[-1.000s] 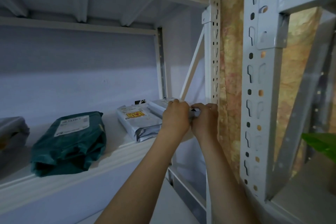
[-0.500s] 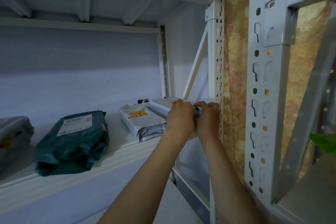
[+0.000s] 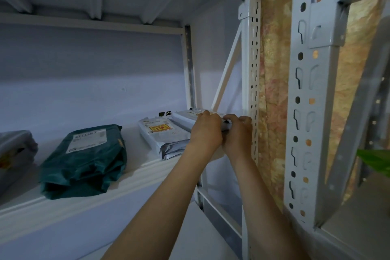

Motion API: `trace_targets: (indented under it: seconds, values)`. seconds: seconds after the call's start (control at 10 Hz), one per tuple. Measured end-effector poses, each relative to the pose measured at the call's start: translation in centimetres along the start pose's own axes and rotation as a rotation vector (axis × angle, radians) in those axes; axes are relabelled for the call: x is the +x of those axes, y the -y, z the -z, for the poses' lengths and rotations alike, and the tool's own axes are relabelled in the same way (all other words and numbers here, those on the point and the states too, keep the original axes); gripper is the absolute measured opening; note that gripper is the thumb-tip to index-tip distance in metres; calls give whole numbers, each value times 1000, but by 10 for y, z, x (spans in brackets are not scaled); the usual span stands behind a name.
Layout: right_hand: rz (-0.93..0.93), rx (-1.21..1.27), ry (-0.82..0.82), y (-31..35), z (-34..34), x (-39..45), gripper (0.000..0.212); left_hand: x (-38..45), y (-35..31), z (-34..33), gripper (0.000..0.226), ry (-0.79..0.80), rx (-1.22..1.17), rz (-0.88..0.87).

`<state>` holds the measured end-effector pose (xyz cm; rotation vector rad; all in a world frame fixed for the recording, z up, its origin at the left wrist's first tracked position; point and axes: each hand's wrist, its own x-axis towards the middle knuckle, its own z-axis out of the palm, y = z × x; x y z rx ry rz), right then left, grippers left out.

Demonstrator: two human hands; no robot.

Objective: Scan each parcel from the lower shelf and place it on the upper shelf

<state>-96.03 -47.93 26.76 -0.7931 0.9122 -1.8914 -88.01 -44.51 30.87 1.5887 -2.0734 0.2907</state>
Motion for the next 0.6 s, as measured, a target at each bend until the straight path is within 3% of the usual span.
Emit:
trace_targets:
  seconds: [0.1,0.2,0.4,0.5,0.6]
  values:
    - [133,-268,-11,1,3,-3,19,-1,1,2,28,16,0,5]
    - [393,-794,40,-4,10,-1,32,-3,-1,3,29,3,-10,20]
    - [523,-936,-69,17,7,-8,52,-6,-1,17,31,-192,-86,58]
    - [620,-925,-23,25,3,-20,53,-13,4,24,26,-282,-152,62]
    - [583,-932,20,29,-5,-23,51,-19,9,28,21,-324,-191,90]
